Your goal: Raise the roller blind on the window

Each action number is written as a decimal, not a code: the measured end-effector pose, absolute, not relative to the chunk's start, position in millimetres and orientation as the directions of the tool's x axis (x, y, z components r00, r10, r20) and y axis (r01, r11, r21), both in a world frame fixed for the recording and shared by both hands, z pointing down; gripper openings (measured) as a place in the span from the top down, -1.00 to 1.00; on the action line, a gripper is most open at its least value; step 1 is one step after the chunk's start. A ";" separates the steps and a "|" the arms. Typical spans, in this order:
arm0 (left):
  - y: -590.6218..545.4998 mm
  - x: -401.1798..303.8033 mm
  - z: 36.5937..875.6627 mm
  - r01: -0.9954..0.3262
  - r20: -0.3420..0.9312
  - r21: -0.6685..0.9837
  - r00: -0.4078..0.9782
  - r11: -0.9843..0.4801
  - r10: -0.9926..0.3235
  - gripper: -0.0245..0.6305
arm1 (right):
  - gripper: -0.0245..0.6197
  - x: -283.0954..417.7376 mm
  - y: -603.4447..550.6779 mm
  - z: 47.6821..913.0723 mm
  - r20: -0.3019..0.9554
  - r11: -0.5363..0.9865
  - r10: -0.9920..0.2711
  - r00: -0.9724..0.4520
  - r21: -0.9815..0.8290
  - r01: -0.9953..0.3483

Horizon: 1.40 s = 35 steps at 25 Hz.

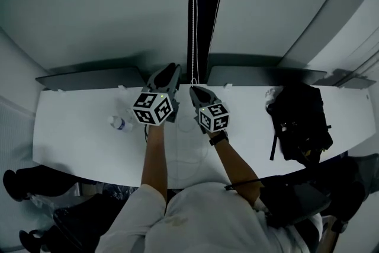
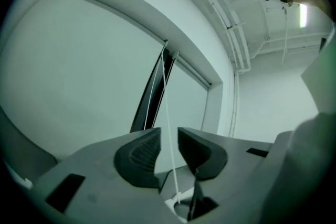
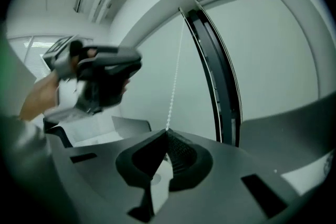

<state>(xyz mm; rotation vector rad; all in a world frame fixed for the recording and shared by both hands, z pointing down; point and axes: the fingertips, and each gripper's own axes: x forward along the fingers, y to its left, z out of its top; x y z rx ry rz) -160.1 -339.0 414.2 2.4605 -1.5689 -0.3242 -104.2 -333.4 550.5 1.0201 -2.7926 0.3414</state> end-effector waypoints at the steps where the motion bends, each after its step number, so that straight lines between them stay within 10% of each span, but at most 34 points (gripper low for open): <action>1: -346.9 -154.5 409.2 -0.849 -0.065 0.289 0.443 -0.442 -0.894 0.59 | 0.91 -103.3 -317.0 565.7 0.236 0.747 -0.604 -0.761 -0.166 -0.644; 11: -433.5 -116.2 333.0 -0.808 0.018 0.218 0.565 -0.548 -0.825 0.42 | 0.91 -76.2 -249.6 596.0 0.313 0.780 -0.542 -0.780 -0.157 -0.605; 14: -438.4 -111.5 326.8 -0.804 0.049 0.220 0.575 -0.552 -0.817 0.84 | 0.91 -68.8 -252.2 593.6 0.291 0.771 -0.542 -0.788 -0.200 -0.604; 35: -407.0 -112.9 314.3 -0.856 -0.103 0.208 0.461 -0.473 -0.881 0.91 | 0.91 -40.5 -247.9 581.8 0.242 0.773 -0.567 -0.787 -0.173 -0.610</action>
